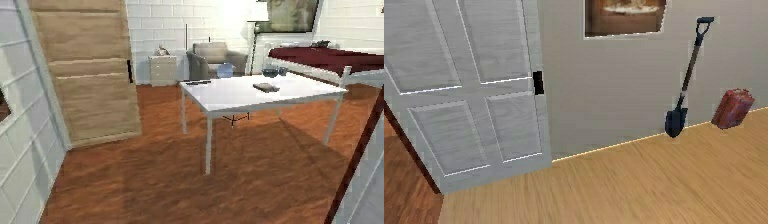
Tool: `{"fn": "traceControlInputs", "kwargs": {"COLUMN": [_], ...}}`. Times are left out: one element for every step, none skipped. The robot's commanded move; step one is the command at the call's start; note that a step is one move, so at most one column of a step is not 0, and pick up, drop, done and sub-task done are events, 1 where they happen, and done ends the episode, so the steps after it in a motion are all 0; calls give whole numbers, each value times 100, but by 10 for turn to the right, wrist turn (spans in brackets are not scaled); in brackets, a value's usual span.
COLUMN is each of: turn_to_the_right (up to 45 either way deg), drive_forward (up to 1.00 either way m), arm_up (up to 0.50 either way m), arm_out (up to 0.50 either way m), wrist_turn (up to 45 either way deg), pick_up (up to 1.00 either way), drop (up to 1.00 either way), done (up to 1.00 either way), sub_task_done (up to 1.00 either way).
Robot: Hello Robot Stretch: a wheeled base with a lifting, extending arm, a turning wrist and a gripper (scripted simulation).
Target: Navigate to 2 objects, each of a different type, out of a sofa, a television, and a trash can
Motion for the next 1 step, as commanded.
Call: {"fn": "traceControlInputs", "kwargs": {"turn_to_the_right": [0], "drive_forward": [5], "arm_up": [0], "arm_out": [0], "wrist_turn": [0], "pick_up": [0], "drop": [0], "done": [0], "sub_task_done": [0]}}
